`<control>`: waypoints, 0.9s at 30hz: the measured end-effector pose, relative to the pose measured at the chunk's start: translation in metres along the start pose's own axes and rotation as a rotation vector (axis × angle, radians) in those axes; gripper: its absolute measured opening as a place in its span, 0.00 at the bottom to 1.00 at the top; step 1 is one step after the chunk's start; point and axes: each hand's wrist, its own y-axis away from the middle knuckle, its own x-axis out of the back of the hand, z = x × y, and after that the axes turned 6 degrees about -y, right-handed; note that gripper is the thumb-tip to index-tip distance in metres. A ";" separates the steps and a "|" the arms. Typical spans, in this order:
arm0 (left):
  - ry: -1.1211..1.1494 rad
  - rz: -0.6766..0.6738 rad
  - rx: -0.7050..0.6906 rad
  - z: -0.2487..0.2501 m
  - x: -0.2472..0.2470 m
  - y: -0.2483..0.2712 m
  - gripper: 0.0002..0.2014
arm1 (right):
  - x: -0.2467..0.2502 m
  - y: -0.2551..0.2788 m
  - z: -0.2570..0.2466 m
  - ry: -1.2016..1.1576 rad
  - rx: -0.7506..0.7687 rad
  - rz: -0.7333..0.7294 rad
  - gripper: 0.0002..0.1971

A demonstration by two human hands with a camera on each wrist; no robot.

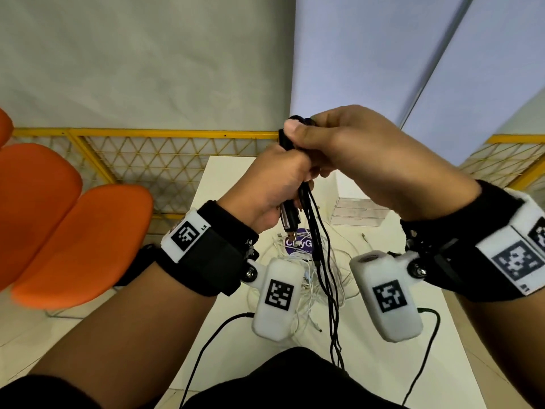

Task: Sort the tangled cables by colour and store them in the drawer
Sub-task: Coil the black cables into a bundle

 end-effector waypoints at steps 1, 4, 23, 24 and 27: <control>0.017 0.014 0.006 -0.002 0.001 -0.001 0.18 | 0.001 -0.003 0.001 0.021 -0.006 0.041 0.14; 0.019 0.011 0.006 -0.002 0.002 0.000 0.04 | 0.010 -0.008 0.003 0.007 -0.051 0.043 0.23; 0.184 -0.365 0.112 -0.015 0.009 -0.005 0.24 | -0.020 -0.010 0.004 -0.231 0.080 -0.083 0.17; 0.163 -0.415 0.107 -0.016 0.010 -0.004 0.24 | -0.021 -0.011 0.004 -0.244 0.086 -0.089 0.16; 0.150 -0.460 0.091 -0.017 0.009 -0.002 0.28 | -0.021 -0.013 0.006 -0.316 0.048 -0.094 0.15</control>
